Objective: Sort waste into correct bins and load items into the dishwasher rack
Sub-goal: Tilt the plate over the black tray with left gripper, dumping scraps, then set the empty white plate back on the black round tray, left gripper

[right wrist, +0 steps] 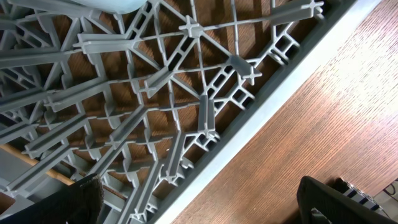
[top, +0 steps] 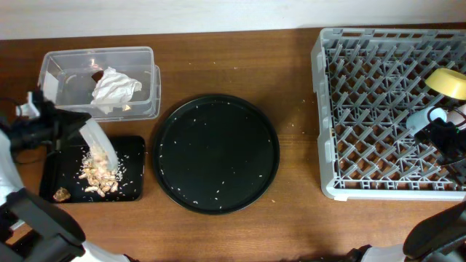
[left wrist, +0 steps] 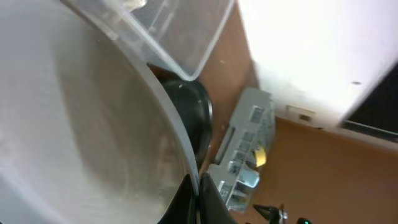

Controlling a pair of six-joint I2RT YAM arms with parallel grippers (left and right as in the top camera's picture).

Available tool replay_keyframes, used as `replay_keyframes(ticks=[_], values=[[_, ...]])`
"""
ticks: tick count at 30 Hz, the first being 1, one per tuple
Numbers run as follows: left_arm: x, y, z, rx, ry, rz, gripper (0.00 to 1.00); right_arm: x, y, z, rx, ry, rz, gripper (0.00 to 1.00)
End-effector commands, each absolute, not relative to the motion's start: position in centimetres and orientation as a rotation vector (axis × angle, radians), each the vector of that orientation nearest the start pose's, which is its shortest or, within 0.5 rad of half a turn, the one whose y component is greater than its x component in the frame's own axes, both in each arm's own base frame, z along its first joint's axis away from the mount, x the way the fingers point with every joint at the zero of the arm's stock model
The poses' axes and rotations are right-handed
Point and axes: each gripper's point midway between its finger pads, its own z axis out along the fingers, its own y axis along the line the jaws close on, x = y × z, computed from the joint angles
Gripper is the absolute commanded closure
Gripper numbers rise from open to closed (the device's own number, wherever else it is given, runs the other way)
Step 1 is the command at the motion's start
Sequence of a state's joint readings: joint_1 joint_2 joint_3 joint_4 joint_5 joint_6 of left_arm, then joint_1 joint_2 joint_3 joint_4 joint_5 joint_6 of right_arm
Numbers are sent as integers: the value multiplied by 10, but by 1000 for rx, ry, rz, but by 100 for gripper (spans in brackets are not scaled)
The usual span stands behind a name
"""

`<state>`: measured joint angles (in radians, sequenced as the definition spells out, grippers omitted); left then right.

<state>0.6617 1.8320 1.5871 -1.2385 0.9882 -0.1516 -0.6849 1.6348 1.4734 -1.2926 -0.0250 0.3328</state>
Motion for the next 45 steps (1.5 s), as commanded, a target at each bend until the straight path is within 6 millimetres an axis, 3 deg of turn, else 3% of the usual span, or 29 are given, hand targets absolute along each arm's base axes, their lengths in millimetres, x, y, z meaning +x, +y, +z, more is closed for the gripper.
replay_keyframes(ticks=[1,4,5,7,8,11,13,16,19,20,21,23,24,26,28,30,32,33,35,37,38,39,40,41,42,44,45], values=[[367,119,218,-827,2233,-1298,99,247,-198,152,1478,2639,8,2],[358,114,229,-809,2181,-1392,99,247,-198,152,1478,2639,8,2],[355,107,243,-759,2112,-1484,99,247,-198,152,1479,2639,8,2],[349,100,246,-766,2111,-1523,99,247,-198,152,1478,2639,8,2],[356,110,242,-697,2110,-1445,99,247,-198,152,1479,2639,8,2],[335,89,246,-767,2146,-1561,99,247,-198,152,1479,2639,8,2],[328,71,254,-715,2171,-1599,99,247,-198,152,1478,2639,8,2],[324,26,268,-567,2252,-1628,99,247,-198,152,1479,2639,8,2],[316,-95,276,24,2416,-1644,99,247,-198,152,1479,2639,8,2],[319,-129,265,177,2480,-1588,99,247,-198,152,1479,2639,8,2],[323,-162,238,197,2669,-1387,99,247,-198,152,1479,2639,8,2],[333,-202,194,203,2836,-763,99,247,-198,152,1479,2639,8,2],[339,-211,183,136,2787,-354,99,247,-198,152,1478,2639,8,2],[333,-227,177,177,2680,-22,99,247,-198,152,1478,2639,8,2],[319,-254,143,289,2722,60,99,247,-198,152,1479,2639,8,2],[318,-256,96,293,2813,163,99,247,-198,152,1478,2639,8,2],[314,-258,75,305,2868,181,97,247,-198,152,1479,2639,8,2],[311,-260,72,310,2886,170,87,247,-198,152,1479,2639,8,1],[310,-261,71,313,2895,160,54,247,-198,152,1479,2639,8,2],[309,-259,76,314,2897,169,51,247,-198,152,1479,2639,8,2],[314,-247,95,298,2867,241,51,247,-198,152,1479,2639,8,2],[324,-226,124,259,2817,342,51,247,-198,152,1479,2639,8,2],[339,-199,166,159,2753,392,51,247,-198,152,1479,2639,8,2],[351,-166,200,-62,2688,393,51,247,-198,152,1479,2639,8,2],[359,-138,222,-217,2643,358,51,247,-198,152,1478,2639,8,2],[364,-60,254,-592,2565,282,49,247,-198,152,1479,2639,8,2],[358,-16,258,-769,2560,259,1,247,-198,152,1479,2639,8,2]])
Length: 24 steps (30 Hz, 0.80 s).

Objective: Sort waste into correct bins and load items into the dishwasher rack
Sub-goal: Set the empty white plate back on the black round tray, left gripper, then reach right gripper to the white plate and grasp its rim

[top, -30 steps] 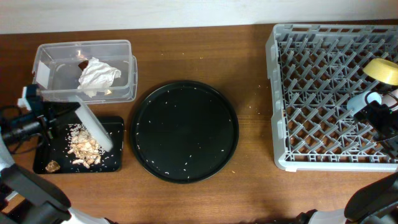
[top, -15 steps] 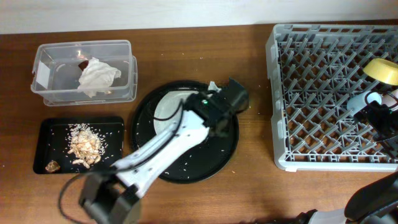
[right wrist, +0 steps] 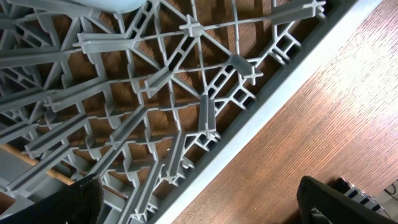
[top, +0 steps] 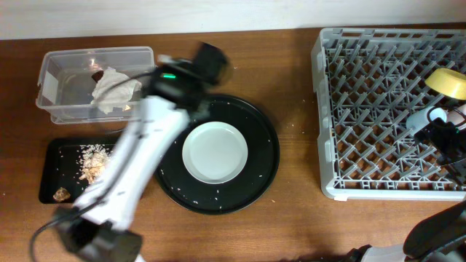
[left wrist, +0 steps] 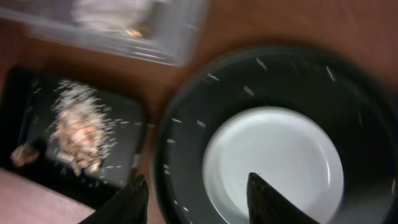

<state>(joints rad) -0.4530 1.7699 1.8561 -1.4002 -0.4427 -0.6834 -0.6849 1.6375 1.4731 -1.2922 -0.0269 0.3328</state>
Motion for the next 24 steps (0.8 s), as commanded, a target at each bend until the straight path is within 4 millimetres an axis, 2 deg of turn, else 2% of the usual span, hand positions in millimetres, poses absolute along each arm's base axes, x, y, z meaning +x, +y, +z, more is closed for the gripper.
replay_keyframes(ticks=[1,2,3,4,5,6,7,8,10,11,12,13,14,15,17,18,19,21,22,24], values=[[354,5,257,-856,2562,268,1,247,-198,152,1479,2639,8,2],[341,41,249,-1018,2583,276,1,247,-198,152,1479,2639,8,2],[333,58,248,-1085,2582,303,1,249,-198,152,1476,2633,15,2],[325,71,246,-1150,2581,314,1,259,-187,153,1457,2617,139,2],[325,74,245,-1180,2581,282,1,272,-178,156,1421,2588,267,2],[323,79,245,-1202,2575,282,1,276,-148,162,1423,2592,510,2],[323,80,245,-1208,2573,284,1,283,-109,175,1391,2578,820,2],[323,80,245,-1208,2573,284,1,297,-82,185,1109,2626,934,2],[323,80,245,-1208,2573,284,1,299,-19,177,768,2858,889,2],[323,80,245,-1208,2573,284,1,299,28,173,530,2967,848,1],[323,80,245,-1208,2573,284,1,302,62,165,387,3036,697,1],[323,80,245,-1208,2573,284,1,307,82,158,346,3047,538,2],[323,80,245,-1208,2573,284,1,319,118,152,204,2995,366,2],[323,80,245,-1208,2573,284,1,325,165,145,-12,2932,294,2],[323,80,245,-1208,2573,284,1,322,224,126,-221,2898,325,2],[323,80,245,-1208,2573,284,1,317,260,97,-321,2907,330,2],[323,80,245,-1209,2573,284,1,317,269,66,-228,2953,265,2],[323,80,245,-1208,2573,284,1,321,258,25,-101,3019,126,12],[323,80,245,-1208,2573,284,1,322,255,15,-91,3034,109,12],[323,80,245,-1208,2573,284,1,327,249,10,-67,3038,90,14]])
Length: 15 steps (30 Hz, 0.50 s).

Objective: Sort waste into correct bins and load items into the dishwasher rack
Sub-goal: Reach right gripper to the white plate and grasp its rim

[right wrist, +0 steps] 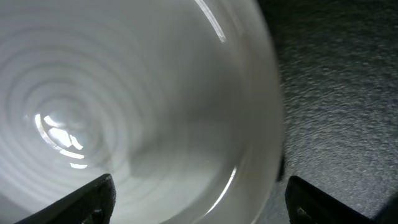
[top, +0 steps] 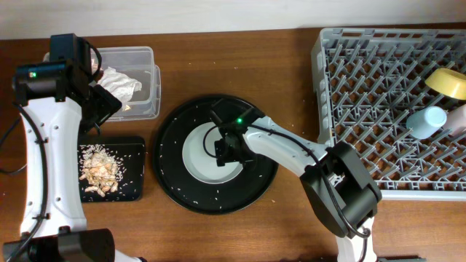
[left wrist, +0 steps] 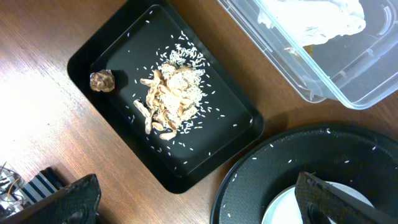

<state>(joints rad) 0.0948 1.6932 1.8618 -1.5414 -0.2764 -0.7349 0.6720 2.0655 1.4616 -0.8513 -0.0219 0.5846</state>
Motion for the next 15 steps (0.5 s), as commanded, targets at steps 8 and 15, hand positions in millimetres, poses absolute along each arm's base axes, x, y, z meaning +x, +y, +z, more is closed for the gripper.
replay_keyframes(ticks=[8,15], values=[[323,80,245,-1208,2573,284,1,321,243,-5,-12,3047,85,50],[323,80,245,-1207,2573,283,1,347,216,59,124,3071,47,96]])
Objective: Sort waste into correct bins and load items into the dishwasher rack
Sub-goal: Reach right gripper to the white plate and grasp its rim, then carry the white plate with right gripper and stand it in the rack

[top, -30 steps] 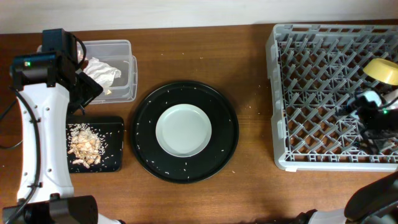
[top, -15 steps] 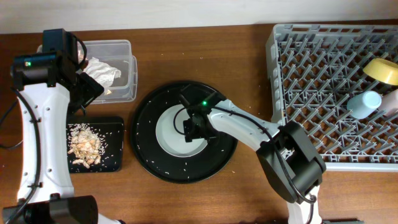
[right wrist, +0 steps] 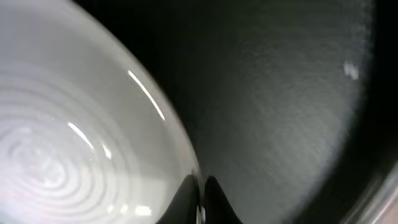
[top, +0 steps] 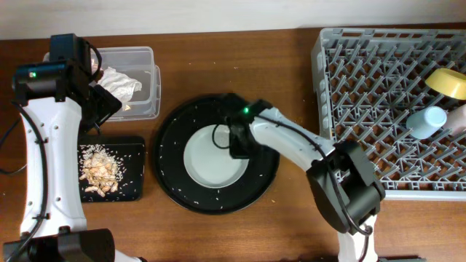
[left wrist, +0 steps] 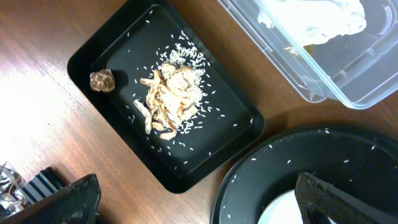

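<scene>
A white plate (top: 211,164) lies on the round black tray (top: 175,131). My right gripper (top: 237,142) is shut on the plate's upper right rim. In the right wrist view its fingers (right wrist: 214,196) pinch the plate (right wrist: 74,143) edge over the dark tray (right wrist: 280,93). My left gripper (top: 98,109) hangs open by the clear bin (top: 145,80), holding nothing. The left wrist view looks down on the black rectangular tray (left wrist: 224,124) with food scraps (left wrist: 168,99), and a corner of the plate (left wrist: 280,211). The grey dishwasher rack (top: 320,109) stands at the right.
A crumpled white tissue (top: 116,81) lies in the clear bin. A yellow cup (top: 448,81) and a pale blue cup (top: 426,120) sit at the rack's right side. Rice grains dot the round tray. Bare wood lies between tray and rack.
My right gripper, open over the plate's right part before, is now shut on its upper right rim. The left arm has not moved.
First my left gripper held the plate tilted over the rectangular tray with scraps below it, while the right gripper was open over the rack. Then the plate lay on the round tray. Then the left arm was back by the bin and the right one at the plate.
</scene>
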Controlling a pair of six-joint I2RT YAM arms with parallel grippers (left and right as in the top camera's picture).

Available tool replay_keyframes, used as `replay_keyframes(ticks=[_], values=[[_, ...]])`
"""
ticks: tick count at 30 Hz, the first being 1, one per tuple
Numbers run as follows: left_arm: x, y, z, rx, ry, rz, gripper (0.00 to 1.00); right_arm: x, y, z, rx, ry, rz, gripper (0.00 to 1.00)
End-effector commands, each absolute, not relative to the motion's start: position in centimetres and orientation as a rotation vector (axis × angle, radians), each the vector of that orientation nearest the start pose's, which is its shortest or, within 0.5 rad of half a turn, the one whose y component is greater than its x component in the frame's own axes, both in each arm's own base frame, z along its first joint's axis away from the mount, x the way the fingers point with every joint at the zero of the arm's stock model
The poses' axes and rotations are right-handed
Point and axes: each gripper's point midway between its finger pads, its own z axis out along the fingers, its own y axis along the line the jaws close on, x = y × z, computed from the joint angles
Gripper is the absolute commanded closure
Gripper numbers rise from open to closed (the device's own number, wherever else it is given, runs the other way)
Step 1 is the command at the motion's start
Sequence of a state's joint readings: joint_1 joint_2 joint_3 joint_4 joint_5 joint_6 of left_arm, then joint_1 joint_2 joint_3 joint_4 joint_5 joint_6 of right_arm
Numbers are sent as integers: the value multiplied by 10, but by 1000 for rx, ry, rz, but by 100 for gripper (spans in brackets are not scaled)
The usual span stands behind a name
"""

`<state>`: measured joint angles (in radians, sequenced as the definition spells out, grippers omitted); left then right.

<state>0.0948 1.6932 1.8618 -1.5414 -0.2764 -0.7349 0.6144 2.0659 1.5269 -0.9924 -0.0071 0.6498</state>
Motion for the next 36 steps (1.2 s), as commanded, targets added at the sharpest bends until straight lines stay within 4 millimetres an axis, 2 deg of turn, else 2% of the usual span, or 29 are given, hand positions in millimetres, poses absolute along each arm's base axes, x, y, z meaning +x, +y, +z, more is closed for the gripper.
replay_keyframes(ticks=[1,2,3,4,6,9,10,11,13,16,17,18,21,23,25,26,29,32,34,35,36], values=[[323,80,245,-1207,2573,283,1,363,205,90,159,3040,71,96],[323,80,245,-1208,2573,284,1,380,189,123,145,2993,93,96],[323,80,245,-1208,2573,284,1,401,149,170,214,2906,29,96],[323,80,245,-1208,2573,284,1,412,97,213,348,2819,-88,96],[323,80,245,-1208,2573,284,1,425,7,270,578,2622,-284,96],[323,80,245,-1208,2573,284,1,434,-74,287,767,2450,-503,96],[323,80,245,-1208,2573,284,1,440,-85,288,729,2441,-532,96],[323,80,245,-1208,2573,284,1,453,-92,288,644,2433,-552,96],[323,80,245,-1208,2573,284,1,481,-93,279,430,2437,-602,96],[323,80,245,-1208,2573,284,1,513,-95,244,235,2457,-678,96],[323,80,245,-1208,2573,284,1,517,-97,238,213,2453,-708,96],[323,80,245,-1209,2573,283,1,518,-107,237,242,2426,-793,96],[323,80,245,-1209,2573,284,1,523,-112,235,215,2419,-840,96],[323,80,245,-1209,2573,284,1,522,-122,243,254,2375,-931,96],[323,80,245,-1209,2573,284,1,523,-123,245,210,2376,-960,96],[323,80,245,-1209,2573,284,1,523,-122,244,206,2380,-949,96],[323,80,245,-1208,2573,284,1,533,-91,223,107,2464,-688,96],[323,80,245,-1208,2573,284,1,531,-82,206,137,2512,-605,95],[323,80,245,-1209,2573,284,1,529,-72,201,198,2527,-523,83],[323,80,245,-1209,2573,284,1,525,-66,204,192,2538,-518,62],[323,80,245,-1209,2573,284,1,520,-62,213,182,2533,-513,55]])
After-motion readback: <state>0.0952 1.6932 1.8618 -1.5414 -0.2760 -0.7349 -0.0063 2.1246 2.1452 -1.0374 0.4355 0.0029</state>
